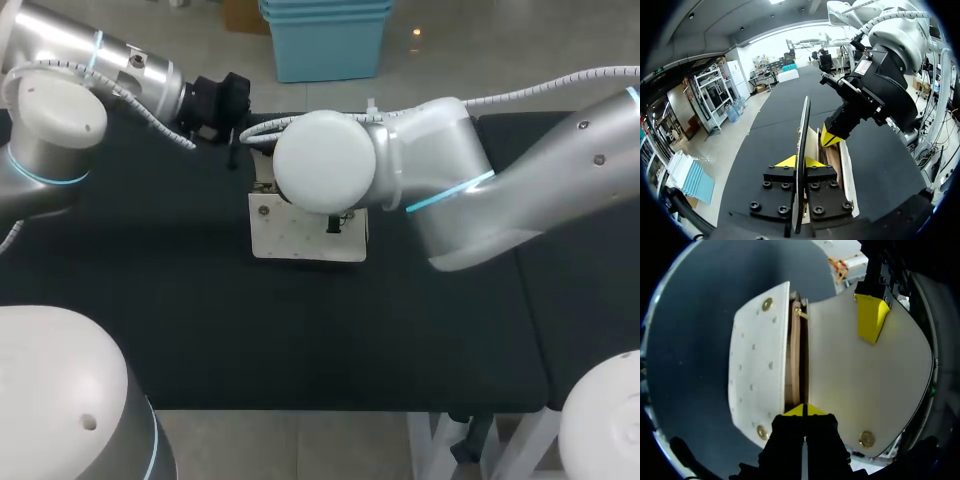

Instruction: Pick up the bag, open it, inspect its contents, close it, and place it on the opposite side

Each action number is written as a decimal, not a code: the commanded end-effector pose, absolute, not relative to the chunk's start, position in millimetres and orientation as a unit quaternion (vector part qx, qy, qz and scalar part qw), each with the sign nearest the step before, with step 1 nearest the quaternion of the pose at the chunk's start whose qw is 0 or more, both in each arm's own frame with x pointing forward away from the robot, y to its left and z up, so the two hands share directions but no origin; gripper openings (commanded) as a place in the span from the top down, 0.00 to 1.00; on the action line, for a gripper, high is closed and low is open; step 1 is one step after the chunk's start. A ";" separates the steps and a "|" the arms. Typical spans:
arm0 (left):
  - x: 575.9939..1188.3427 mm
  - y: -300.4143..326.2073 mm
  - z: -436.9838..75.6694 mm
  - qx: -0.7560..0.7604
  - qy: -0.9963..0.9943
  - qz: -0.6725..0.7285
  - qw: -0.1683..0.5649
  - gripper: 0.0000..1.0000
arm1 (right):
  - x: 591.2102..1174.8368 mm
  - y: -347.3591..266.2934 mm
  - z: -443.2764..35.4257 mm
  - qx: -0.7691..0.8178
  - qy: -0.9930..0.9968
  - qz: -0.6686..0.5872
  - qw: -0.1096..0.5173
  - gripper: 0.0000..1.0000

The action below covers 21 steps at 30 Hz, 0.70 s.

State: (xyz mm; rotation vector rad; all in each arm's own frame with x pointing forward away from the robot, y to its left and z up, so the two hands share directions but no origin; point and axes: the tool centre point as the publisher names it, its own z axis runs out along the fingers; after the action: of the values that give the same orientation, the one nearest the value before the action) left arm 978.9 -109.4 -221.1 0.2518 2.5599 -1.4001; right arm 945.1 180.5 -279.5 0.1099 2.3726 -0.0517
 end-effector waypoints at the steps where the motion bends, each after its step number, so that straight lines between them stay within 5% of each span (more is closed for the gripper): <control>1: 978.0 -109.5 -220.8 0.080 0.868 -0.478 0.109 1.00 | 936.4 177.1 -282.4 0.047 0.924 -0.016 0.379 1.00; 21: 960.8 -113.9 -213.8 0.093 0.860 -0.489 0.110 1.00 | 946.9 178.8 -273.8 0.054 0.920 -0.016 0.387 1.00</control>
State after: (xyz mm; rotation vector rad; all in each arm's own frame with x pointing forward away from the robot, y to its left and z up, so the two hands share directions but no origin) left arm 963.3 -115.2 -216.2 0.2771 2.5341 -1.4370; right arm 939.5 175.3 -274.7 0.1341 2.3315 -0.0292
